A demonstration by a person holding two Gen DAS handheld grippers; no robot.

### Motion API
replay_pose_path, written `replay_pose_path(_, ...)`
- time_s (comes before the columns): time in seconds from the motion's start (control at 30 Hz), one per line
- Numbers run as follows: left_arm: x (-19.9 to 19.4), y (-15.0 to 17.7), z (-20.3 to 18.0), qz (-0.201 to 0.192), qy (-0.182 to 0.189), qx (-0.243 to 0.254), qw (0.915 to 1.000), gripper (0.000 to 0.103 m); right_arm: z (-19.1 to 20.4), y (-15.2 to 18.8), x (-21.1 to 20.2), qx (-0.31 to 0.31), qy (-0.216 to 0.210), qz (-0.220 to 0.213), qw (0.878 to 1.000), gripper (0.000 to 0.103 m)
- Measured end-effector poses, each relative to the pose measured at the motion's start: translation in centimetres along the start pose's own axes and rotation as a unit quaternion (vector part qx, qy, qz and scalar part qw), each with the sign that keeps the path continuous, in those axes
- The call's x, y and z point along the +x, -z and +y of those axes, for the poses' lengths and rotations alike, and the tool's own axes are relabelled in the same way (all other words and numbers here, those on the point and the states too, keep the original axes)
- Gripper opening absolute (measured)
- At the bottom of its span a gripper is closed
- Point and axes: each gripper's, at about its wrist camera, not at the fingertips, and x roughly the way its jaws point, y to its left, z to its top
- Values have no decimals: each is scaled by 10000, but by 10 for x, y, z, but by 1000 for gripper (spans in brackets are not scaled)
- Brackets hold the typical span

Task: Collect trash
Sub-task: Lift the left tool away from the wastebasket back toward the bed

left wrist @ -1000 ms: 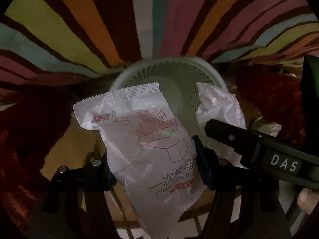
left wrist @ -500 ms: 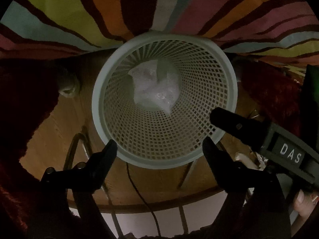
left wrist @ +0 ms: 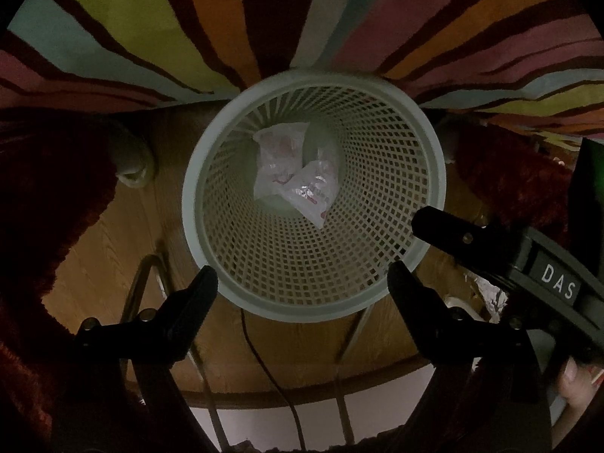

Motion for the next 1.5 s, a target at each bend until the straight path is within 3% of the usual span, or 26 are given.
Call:
replay_pose_path(0.2, -19, 10, 3, -300, 152, -116, 9994, 89, -1, 6, -17, 14, -160, -226, 9996, 95)
replay_pose_path(0.57, -73, 33, 1, -1241, 322, 18, 9917, 89, 4, 21, -56, -133, -543, -867, 9947, 95)
replay_pose_path(0.8, -109, 49, -3, -1992, 230, 152, 9796, 89, 18, 35, -91, -591, -585, -1581, 9839, 95)
replay_pose_path(0.97, -130, 59, -1, -2408, 343, 213, 9697, 89, 32, 45, -120, -1040, -596, -2267, 9666, 95)
replay_pose_path(1.1, -149, 67, -1, -2873, 311, 327, 9568, 89, 42, 52, -139, -1390, -532, -2769, 9493, 95)
replay_pose_path(1.27, -176, 73, 2, -3477, 80, 386, 9368, 89, 55, 59, -160, -1850, -444, -3387, 9215, 95)
replay_pose_path(1.5, -207, 76, 8, -4071, 74, 395, 9125, 89, 77, 71, -184, -2470, -344, -4152, 8749, 95)
